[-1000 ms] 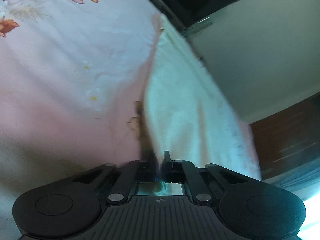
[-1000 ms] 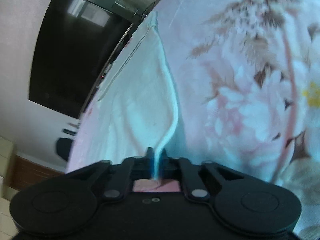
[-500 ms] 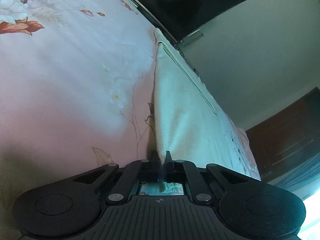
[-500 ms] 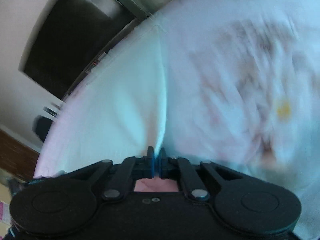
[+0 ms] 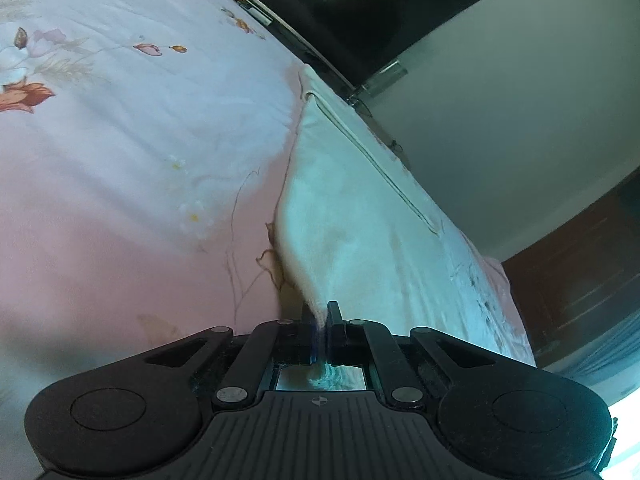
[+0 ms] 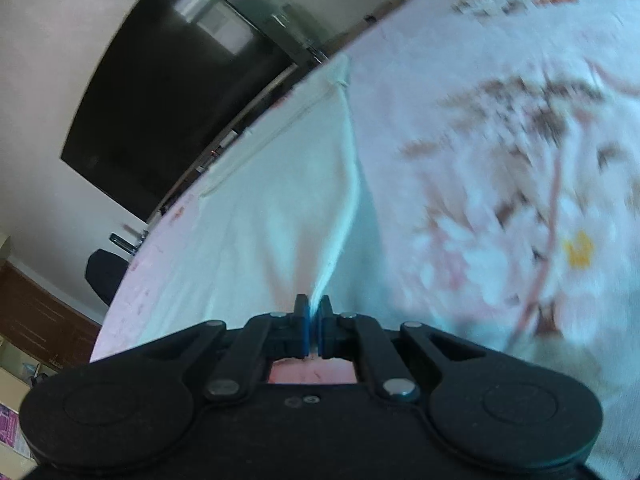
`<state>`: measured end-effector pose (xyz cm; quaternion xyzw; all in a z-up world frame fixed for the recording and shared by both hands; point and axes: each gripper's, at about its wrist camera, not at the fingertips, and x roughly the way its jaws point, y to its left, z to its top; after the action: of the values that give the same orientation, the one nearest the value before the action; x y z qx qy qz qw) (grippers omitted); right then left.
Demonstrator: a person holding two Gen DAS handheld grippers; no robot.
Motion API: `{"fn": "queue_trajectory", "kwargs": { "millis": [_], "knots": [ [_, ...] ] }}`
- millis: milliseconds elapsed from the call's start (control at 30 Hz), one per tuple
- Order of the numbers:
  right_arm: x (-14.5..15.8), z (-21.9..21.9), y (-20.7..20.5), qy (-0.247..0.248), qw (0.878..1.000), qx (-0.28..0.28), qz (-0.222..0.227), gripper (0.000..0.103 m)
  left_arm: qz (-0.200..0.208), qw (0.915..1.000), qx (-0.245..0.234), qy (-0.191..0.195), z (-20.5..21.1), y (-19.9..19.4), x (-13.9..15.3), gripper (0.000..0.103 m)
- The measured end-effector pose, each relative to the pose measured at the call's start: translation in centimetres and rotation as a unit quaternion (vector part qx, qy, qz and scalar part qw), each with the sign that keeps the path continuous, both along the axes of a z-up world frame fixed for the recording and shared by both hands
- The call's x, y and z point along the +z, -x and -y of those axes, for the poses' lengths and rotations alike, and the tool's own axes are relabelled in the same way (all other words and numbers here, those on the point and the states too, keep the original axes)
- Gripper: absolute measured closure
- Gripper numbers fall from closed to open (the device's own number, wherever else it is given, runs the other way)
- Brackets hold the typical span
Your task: Fold small clothes
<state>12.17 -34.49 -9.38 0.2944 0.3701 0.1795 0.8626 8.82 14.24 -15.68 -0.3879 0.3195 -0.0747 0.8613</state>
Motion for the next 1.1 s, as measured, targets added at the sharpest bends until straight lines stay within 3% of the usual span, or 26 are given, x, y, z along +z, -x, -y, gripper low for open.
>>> {"fn": "queue_trajectory", "kwargs": {
  "millis": [100,233,400,633,833,1100],
  "knots": [
    [0.8,-0.6,-1.2,0.020,1.000,0.001,0.009,0.098,0.021,0.9993,0.019,0.024,-0.7,-0.1,0.8,0.099],
    [3.1,-1.0,-2.7,0.028,0.999,0.005,0.040,0.098,0.054,0.9976,0.023,0.036,-1.5,-1.8,4.1,0.099],
    [6.9,-1.1,-6.0,0.036,0.995,0.002,0.090,0.098,0.086,0.9958,0.011,0.030,-1.9,-6.7,8.3,0.099],
    [11.4,-1.3,-14.7,0.028,0.991,-0.004,0.131,0.098,0.110,0.9938,-0.001,0.011,-3.2,-15.6,12.8,0.099],
    [11.6,-2.2,-24.5,0.011,0.993,-0.006,0.118,0.098,0.076,0.9969,-0.010,-0.016,-3.7,-26.5,11.9,0.099],
    [5.6,-3.1,-36.3,0.020,0.998,-0.014,0.053,0.098,0.038,0.9983,-0.025,-0.037,-3.6,-37.5,7.0,0.099]
  ]
}}
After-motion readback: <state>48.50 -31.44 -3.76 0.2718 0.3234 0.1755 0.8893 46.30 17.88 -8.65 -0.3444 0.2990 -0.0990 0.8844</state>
